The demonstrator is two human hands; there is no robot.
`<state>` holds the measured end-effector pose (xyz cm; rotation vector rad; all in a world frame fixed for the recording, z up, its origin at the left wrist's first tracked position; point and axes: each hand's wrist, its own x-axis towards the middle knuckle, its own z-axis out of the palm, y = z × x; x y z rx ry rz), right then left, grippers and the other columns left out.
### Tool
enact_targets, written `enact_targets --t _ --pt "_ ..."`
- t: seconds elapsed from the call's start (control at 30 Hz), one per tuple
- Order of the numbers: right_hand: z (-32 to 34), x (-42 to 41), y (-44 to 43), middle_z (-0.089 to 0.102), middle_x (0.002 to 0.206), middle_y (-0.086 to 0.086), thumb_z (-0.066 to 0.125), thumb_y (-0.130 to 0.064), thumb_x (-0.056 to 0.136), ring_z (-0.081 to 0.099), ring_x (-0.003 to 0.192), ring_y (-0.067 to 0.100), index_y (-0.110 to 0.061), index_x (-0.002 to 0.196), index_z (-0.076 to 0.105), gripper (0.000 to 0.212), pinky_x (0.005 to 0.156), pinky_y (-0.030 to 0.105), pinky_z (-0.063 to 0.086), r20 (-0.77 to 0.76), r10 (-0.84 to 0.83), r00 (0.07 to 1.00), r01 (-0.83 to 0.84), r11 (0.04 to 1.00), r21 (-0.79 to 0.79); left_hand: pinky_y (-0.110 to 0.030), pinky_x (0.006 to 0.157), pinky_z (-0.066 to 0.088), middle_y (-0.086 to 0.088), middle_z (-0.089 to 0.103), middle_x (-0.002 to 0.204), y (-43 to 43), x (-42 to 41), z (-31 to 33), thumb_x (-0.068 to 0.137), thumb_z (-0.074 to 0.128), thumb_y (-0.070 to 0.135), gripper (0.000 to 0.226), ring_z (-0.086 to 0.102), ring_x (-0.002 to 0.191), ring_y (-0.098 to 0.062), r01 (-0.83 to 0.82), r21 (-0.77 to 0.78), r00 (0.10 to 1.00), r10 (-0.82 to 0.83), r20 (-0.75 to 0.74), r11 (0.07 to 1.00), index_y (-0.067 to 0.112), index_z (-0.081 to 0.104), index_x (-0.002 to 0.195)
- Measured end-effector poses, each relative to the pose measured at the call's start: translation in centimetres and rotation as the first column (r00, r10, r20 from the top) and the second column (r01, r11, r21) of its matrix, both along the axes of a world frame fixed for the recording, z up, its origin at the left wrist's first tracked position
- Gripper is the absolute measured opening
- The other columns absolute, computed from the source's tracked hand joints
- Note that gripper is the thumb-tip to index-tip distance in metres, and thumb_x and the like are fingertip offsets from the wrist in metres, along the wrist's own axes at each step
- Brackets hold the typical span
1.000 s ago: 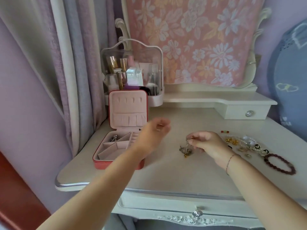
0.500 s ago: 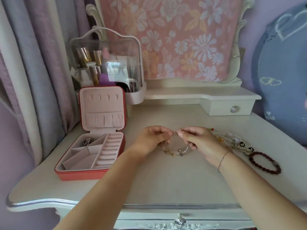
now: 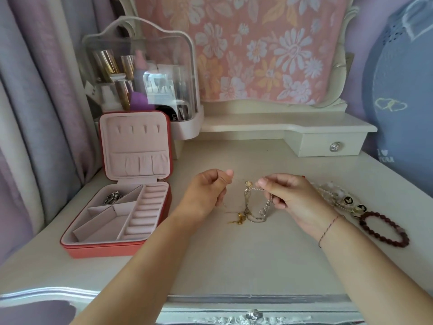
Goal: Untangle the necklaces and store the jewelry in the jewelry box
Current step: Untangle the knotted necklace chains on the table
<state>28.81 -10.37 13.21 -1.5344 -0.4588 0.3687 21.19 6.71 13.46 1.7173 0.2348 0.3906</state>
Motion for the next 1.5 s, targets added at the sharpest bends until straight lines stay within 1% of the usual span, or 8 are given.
enact_targets --t 0.33,0.47,0.57,0.8,0.97,1.1,1.37,1.5 --pt "0.0 -0.6 0.4 0.07 0.076 -0.009 0.072 -0.016 0.08 0.058 0.064 -0.008 -0.017 0.079 0.073 0.002 0.058 0.004 0.039 0.121 0.009 0.993 -0.009 1.0 -0.006 -0.023 0.069 0.041 0.004 0.043 0.052 0.1 -0.1 0.2 0.087 0.06 0.037 0.027 0.043 0.062 -0.015 0.079 -0.225 0.993 -0.057 0.099 0.971 0.017 0.061 0.069" --pt "0.3 -0.7 0.4 0.074 0.085 -0.01 0.068 -0.02 0.082 0.059 0.075 -0.004 -0.024 0.078 0.074 0.008 0.069 0.016 0.04 0.134 0.014 0.991 -0.022 0.998 0.057 -0.028 0.083 0.052 -0.005 0.071 0.085 0.0 0.2 0.0 0.089 0.055 0.036 0.027 0.065 0.079 -0.014 0.171 -0.29 0.983 -0.145 0.109 0.942 0.012 0.058 0.076" --pt "0.3 -0.7 0.4 0.074 0.086 -0.008 0.066 -0.027 0.077 0.057 0.075 -0.001 -0.025 0.074 0.076 0.011 0.073 0.022 0.039 0.129 0.039 0.991 -0.048 0.996 0.073 -0.033 0.088 0.053 -0.015 0.072 0.106 -0.4 0.3 -0.1 0.101 0.044 0.03 0.032 0.07 0.096 -0.026 0.219 -0.321 0.976 -0.209 0.069 0.921 0.014 0.049 0.074" --pt "0.4 -0.2 0.3 0.07 0.077 0.001 0.062 -0.026 0.076 0.061 0.071 0.01 -0.012 0.084 0.07 0.018 0.068 0.021 0.044 0.031 0.074 0.997 -0.079 0.977 0.201 -0.043 0.084 0.055 -0.015 0.073 0.092 -0.8 0.3 -0.1 0.105 0.033 0.031 0.036 0.07 0.084 -0.033 0.23 -0.312 0.973 -0.229 0.042 0.922 0.014 0.041 0.075" --pt "0.4 -0.5 0.4 0.049 0.055 -0.003 0.059 -0.019 0.086 0.04 0.05 0.008 -0.01 0.083 0.068 0.013 0.052 0.019 0.033 0.035 0.049 0.998 -0.053 0.99 0.129 -0.03 0.069 0.056 -0.008 0.072 0.081 -0.2 0.4 0.4 0.103 0.036 0.038 0.037 0.068 0.071 -0.02 0.155 -0.44 0.988 -0.13 0.086 0.885 0.015 0.043 0.074" --pt "1.0 -0.2 0.0 0.04 0.051 -0.005 0.064 -0.028 0.074 0.033 0.046 0.009 -0.013 0.081 0.068 0.017 0.052 0.02 0.032 -0.136 0.098 0.986 -0.049 0.946 0.322 -0.029 0.071 0.053 -0.004 0.07 0.075 0.4 0.4 0.5 0.099 0.042 0.043 0.036 0.066 0.067 -0.016 0.131 -0.568 0.991 -0.102 0.084 0.813 0.018 0.044 0.072" --pt "1.6 0.2 -0.7 0.053 0.074 -0.003 0.054 -0.023 0.084 0.047 0.063 0.011 -0.021 0.079 0.073 0.02 0.064 0.022 0.045 -0.274 0.252 0.928 -0.015 0.761 0.649 -0.028 0.079 0.051 0.004 0.055 0.067 0.8 0.1 0.7 0.091 0.054 0.035 0.024 0.055 0.061 -0.01 0.221 -0.687 0.973 -0.109 0.203 0.693 0.018 0.052 0.074" --pt "2.1 0.2 -1.3 0.061 0.088 -0.001 0.051 -0.021 0.087 0.052 0.069 0.01 -0.023 0.097 0.073 0.024 0.072 0.026 0.05 -0.275 0.333 0.902 -0.034 0.689 0.723 -0.024 0.075 0.054 0.007 0.053 0.067 0.7 -0.1 0.8 0.085 0.058 0.025 0.007 0.052 0.062 -0.007 0.303 -0.68 0.951 -0.164 0.263 0.668 0.019 0.056 0.081"
